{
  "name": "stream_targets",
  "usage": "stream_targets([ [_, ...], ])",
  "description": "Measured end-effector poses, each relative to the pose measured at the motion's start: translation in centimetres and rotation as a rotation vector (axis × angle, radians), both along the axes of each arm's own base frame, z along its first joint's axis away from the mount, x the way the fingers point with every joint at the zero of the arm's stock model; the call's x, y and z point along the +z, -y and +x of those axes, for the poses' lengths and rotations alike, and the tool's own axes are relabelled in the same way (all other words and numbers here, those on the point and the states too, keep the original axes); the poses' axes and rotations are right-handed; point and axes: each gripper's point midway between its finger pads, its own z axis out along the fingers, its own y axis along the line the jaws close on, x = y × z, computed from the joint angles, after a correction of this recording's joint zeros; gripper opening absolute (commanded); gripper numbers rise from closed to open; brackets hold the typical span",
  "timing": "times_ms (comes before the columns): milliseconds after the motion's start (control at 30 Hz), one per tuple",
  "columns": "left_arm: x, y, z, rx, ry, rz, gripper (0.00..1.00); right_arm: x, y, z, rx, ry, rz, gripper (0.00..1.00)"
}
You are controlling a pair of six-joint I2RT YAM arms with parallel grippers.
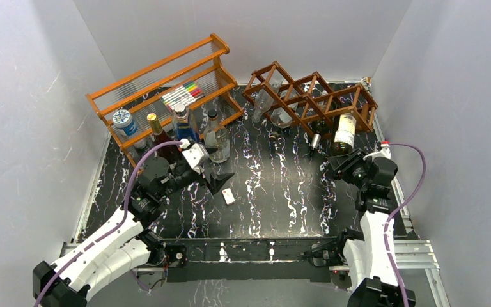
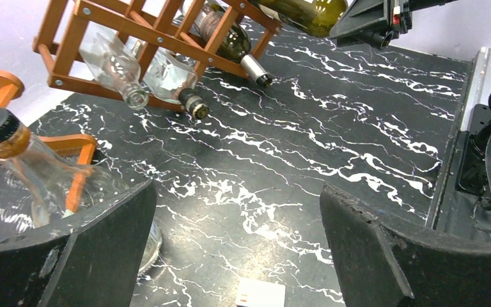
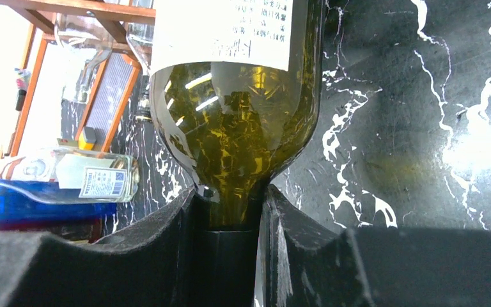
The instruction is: Take the wine bottle off the wine rack
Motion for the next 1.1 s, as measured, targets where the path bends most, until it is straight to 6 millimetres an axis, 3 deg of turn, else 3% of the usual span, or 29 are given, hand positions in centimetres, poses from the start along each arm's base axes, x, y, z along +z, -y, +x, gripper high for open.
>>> stream_targets([
  [400,-0.5,0.7,-0.4,-0.021,-0.011,0.011,0.98,-0.2,-0.5,-3.3,-0.024,-0.03,-0.024,0.0],
  [900,-0.6,1.2,-1.0,-0.044,-0.011,0.016,0.98,1.1,-1.8,-10.7,-0.009,-0.185,-0.028,0.0],
  [1100,-1.1,1.2,-0.9,-0.041,-0.015,0.025,0.98,2.7,-3.0,-13.5,0.08,-0.236,-0.044,0.0],
])
